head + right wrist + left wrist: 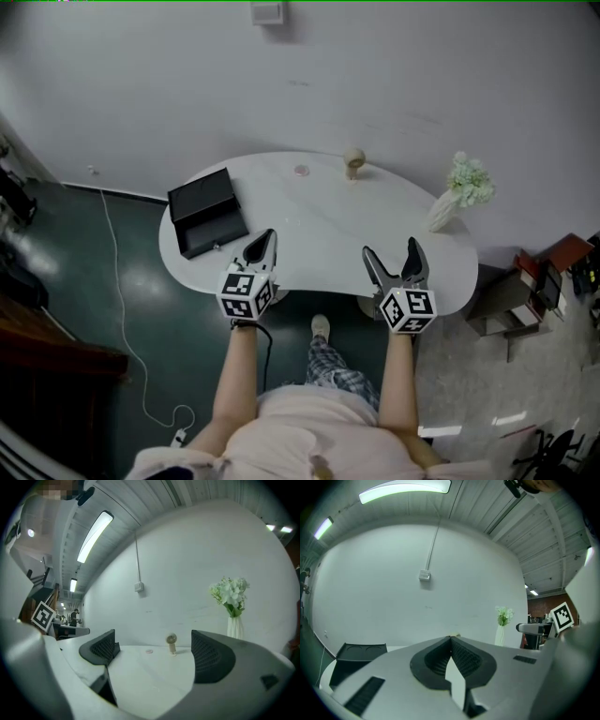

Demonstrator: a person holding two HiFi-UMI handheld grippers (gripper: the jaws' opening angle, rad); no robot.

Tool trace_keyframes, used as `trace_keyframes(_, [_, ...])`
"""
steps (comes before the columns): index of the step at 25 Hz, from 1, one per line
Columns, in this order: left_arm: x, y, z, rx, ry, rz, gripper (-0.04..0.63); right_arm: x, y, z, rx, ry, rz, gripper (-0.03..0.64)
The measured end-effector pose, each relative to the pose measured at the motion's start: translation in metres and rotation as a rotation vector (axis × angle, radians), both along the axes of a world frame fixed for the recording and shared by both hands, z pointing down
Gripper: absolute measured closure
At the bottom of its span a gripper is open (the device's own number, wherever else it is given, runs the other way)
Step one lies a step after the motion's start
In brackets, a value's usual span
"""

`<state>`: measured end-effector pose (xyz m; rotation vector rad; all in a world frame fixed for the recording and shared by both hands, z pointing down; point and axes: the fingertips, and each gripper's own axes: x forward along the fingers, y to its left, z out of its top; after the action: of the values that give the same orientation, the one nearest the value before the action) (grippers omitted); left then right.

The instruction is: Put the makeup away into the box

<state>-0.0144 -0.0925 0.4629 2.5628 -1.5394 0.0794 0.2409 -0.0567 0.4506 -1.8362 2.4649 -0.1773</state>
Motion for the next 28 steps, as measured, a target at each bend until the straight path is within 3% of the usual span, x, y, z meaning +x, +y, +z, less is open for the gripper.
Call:
trace_keyframes(14, [0.017, -0.159, -0.003, -0.010, -0.022, -0.062, 0.569, 0.006, -0.175, -0.003, -0.018, 0.019, -0.077, 0.118])
trace_keyframes(22, [0.007, -0.204, 0.001, -0.034, -0.025, -0.079, 0.569, -0.018, -0.226, -0.006, -0.035, 0.026, -0.116, 0.118])
trace_keyframes(28, [-0.008, -0.233, 0.003, -0.053, -0.017, -0.106, 0.569, -0.062, -0.256, -0.017, -0.025, 0.049, -0.193, 0.120])
